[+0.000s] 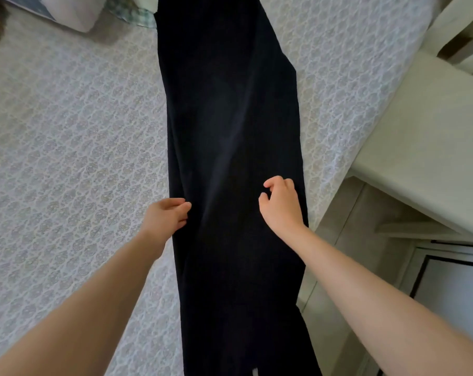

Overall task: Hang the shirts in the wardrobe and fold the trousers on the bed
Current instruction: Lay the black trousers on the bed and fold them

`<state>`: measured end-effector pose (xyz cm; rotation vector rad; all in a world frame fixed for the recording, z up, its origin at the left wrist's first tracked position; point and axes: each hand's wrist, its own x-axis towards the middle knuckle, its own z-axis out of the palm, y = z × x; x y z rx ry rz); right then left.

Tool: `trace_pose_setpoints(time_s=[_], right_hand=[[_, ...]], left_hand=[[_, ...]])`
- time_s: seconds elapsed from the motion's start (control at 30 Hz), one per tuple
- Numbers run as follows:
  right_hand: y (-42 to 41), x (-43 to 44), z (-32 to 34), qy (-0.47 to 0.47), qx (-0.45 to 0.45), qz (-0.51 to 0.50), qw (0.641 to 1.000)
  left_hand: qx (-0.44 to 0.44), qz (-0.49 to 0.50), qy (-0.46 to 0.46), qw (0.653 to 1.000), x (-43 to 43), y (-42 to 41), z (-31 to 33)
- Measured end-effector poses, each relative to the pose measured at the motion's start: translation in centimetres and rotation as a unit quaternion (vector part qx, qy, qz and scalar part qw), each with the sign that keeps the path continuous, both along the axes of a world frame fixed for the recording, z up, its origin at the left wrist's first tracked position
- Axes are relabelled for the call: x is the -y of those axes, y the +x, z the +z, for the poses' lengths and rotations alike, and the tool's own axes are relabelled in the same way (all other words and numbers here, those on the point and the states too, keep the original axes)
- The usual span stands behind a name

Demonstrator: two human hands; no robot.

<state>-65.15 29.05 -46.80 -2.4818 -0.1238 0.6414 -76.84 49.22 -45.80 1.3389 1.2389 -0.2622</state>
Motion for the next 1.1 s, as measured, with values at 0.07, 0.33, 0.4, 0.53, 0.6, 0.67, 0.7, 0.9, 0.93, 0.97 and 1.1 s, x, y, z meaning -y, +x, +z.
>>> trace_pose_setpoints(time_s=[0.07,0.33,0.4,0.53,0.6,0.67,0.7,0.9,0.93,0.97,1.1], right_hand=[[1.6,0.0,-0.5,-0.005,0.020,0.022,1.000],[4.0,1.5,-0.3,-0.053,0.009,0.050,0.997],[5.1,2.4,0.2,-0.071,0.032,0.013,0.997],[7.7,2.9,0.4,-0.041,-0.017,-0.032,0.998],[8.3,2.9,0.1,-0.032,-0.035,0.009,0.999],[8.8,3.2,-0.1,-0.043,-0.039,0.018,0.998],[9.0,3.4,-0.3,-0.054,-0.043,0.015,0.997],[11.6,1.8,-0.1,-0.073,-0.090,-0.011,0.993],[12.5,1.0,0.2,-0.042,-0.083,-0.028,0.995],[13.4,0.3,0.5,-0.019,-0.074,-0.037,0.996],[17.2,-2.3,0.8,0.014,-0.090,-0.076,0.993]], left_hand=[[0.006,0.000,-0.003,1.000,-0.1,1.6,-0.6],[-0.053,0.057,0.178,0.981,-3.1,5.1,-1.3],[-0.064,0.044,0.137,0.988,-3.2,4.5,-1.4],[-0.053,0.019,0.060,0.997,-1.8,3.4,-1.2],[-0.055,0.008,0.070,0.996,-1.2,2.7,-1.4],[-0.063,0.006,0.076,0.995,-0.9,2.2,-1.5],[-0.073,-0.002,0.074,0.995,-0.9,2.2,-1.5],[-0.105,-0.026,-0.004,0.994,-3.0,5.8,-0.6],[-0.088,-0.012,-0.019,0.996,-3.7,7.0,-0.2],[-0.067,-0.003,-0.029,0.997,-4.4,8.2,0.2],[-0.016,-0.005,-0.028,0.999,-6.7,12.6,0.8]])
